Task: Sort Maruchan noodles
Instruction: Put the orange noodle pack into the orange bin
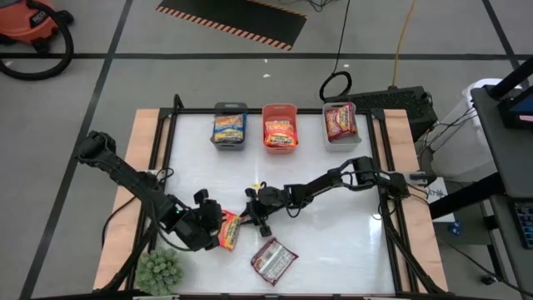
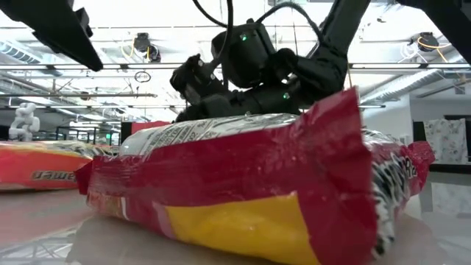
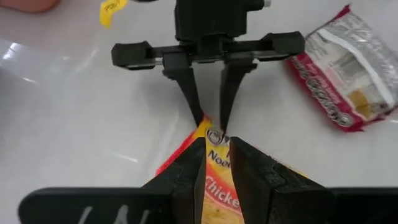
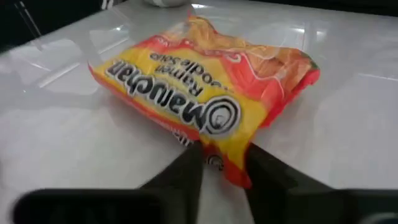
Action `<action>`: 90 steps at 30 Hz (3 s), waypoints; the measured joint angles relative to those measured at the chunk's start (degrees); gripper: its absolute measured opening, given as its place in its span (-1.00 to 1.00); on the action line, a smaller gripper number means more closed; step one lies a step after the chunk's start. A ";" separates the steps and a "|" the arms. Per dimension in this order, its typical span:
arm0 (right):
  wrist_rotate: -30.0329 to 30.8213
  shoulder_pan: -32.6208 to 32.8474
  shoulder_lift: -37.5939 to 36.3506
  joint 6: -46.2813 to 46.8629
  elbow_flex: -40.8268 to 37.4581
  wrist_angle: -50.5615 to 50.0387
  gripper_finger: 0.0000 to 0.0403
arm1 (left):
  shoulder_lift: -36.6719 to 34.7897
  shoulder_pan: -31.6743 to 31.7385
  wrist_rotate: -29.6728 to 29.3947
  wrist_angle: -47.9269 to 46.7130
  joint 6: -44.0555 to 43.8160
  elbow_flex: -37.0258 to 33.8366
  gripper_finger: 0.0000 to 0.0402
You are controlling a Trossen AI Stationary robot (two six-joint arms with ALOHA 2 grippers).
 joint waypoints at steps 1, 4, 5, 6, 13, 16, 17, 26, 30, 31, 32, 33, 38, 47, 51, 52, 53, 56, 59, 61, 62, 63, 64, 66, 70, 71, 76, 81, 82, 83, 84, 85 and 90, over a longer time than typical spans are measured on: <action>-0.62 -0.35 0.01 -0.51 0.00 0.01 -0.66 | 0.00 0.50 0.00 -0.04 0.70 0.00 -0.62; -1.54 -1.17 0.00 -1.44 0.00 0.61 -0.93 | 0.00 1.90 0.03 -0.08 2.99 0.00 -0.62; -1.57 -1.47 -0.22 -1.60 0.00 0.68 -0.96 | 0.00 2.33 0.03 -0.09 3.63 0.00 -0.62; -1.57 -1.76 -0.52 -1.70 0.00 0.50 -0.95 | 0.00 2.74 0.11 -0.10 4.17 0.00 -0.62; -0.87 -2.78 -7.28 -8.20 0.00 -6.79 -0.96 | 0.00 5.67 1.11 -0.61 8.13 0.00 -0.62; 3.04 -2.78 -12.10 -12.39 0.00 -13.13 -0.98 | 0.00 6.85 1.26 -0.86 9.32 0.00 -0.62; 4.42 -2.77 -13.60 -13.52 0.02 -14.66 -0.97 | 0.00 7.28 1.37 -0.90 9.78 0.00 -0.62; 11.50 -2.85 -26.37 -21.52 0.00 -26.97 -0.99 | -3.27 11.87 -1.14 1.86 14.17 0.02 -0.30; 13.29 -2.96 -30.52 -24.21 0.02 -31.32 -0.99 | -6.17 12.85 -2.38 5.19 20.20 0.02 0.01; 13.82 -2.97 -31.59 -25.04 0.01 -32.95 -0.99 | -6.90 12.98 -2.45 5.99 21.89 0.02 0.07; 13.85 -2.98 -32.35 -25.80 -0.02 -33.73 -0.99 | -7.62 13.14 -2.48 6.56 23.56 0.02 0.13; 13.72 -3.02 -32.89 -26.66 0.00 -33.92 -0.99 | -8.41 13.32 -2.51 6.89 24.90 0.02 0.18; 13.73 -3.09 -35.55 -30.28 0.00 -35.80 -0.99 | -12.67 14.17 -4.22 7.49 30.04 0.04 0.32; 13.50 -4.32 -36.12 -36.30 0.00 -35.53 -0.99 | -19.18 17.16 -2.41 8.58 37.05 0.04 0.35; 13.28 -5.32 -36.07 -37.22 0.00 -34.90 -0.99 | -19.96 19.14 6.79 8.59 41.74 0.04 0.35; 12.81 -5.56 -36.07 -37.36 0.00 -34.26 -0.99 | -19.94 19.72 8.25 8.59 42.62 0.04 0.35; 11.80 -5.82 -36.07 -37.56 0.00 -33.59 -0.99 | -19.84 20.39 9.44 8.98 43.38 0.04 0.35; 9.55 -6.28 -36.07 -38.54 0.00 -31.50 -0.99 | -18.68 23.03 13.41 11.21 44.61 0.04 0.35; 9.24 -6.49 -36.07 -38.61 0.00 -30.38 -0.99 | -17.68 26.16 15.93 13.09 44.57 0.04 0.35; 9.58 -6.70 -36.07 -38.58 0.00 -30.27 -0.99 | -17.32 28.19 16.65 12.65 44.47 0.04 0.35; 10.48 -6.72 -36.07 -38.52 0.00 -30.27 -0.99 | -16.83 29.13 18.09 12.38 44.67 0.04 0.35; 12.32 -6.72 -36.07 -38.52 0.00 -30.27 -0.99 | -16.34 29.96 20.05 12.40 44.97 0.04 0.35; 14.12 -6.72 -36.07 -38.49 0.00 -30.24 -0.99 | -15.85 30.53 21.86 12.37 45.34 0.04 0.35; 17.27 -6.72 -36.07 -38.50 0.00 -30.01 -0.99 | -15.05 31.18 23.82 12.71 45.58 0.04 0.35; 19.80 -6.76 -36.02 -38.29 0.00 -29.60 -0.99 | -12.47 32.33 23.89 13.58 46.83 0.04 0.35; 19.88 -6.76 -36.01 -38.16 -0.01 -29.42 -0.99 | -11.76 32.75 23.90 13.66 47.26 0.04 0.35; 20.03 -6.65 -36.01 -38.02 0.00 -27.93 -0.99 | -9.42 34.82 23.60 14.52 47.06 0.04 0.35; 21.34 -6.59 -36.03 -37.98 0.00 -27.09 -0.99 | -8.44 35.57 21.46 15.96 46.85 0.04 0.35; 21.40 -6.59 -36.03 -38.00 0.00 -26.73 -0.99 | -8.44 35.70 21.34 16.17 46.86 0.04 0.34; 21.40 -6.59 -36.03 -38.04 0.02 -26.64 -0.99 | -8.28 35.81 21.29 16.59 46.86 0.04 0.33; 21.42 -6.59 -36.03 -38.06 0.02 -26.67 -0.99 | -8.08 35.79 21.28 17.01 46.87 0.04 0.30; 21.42 -6.59 -36.03 -38.08 0.02 -26.79 -0.99 | -7.92 35.80 21.27 16.95 47.05 0.04 0.25; 21.42 -6.59 -36.03 -38.32 0.02 -26.98 -0.99 | -7.93 35.79 21.29 16.37 48.18 0.04 -0.08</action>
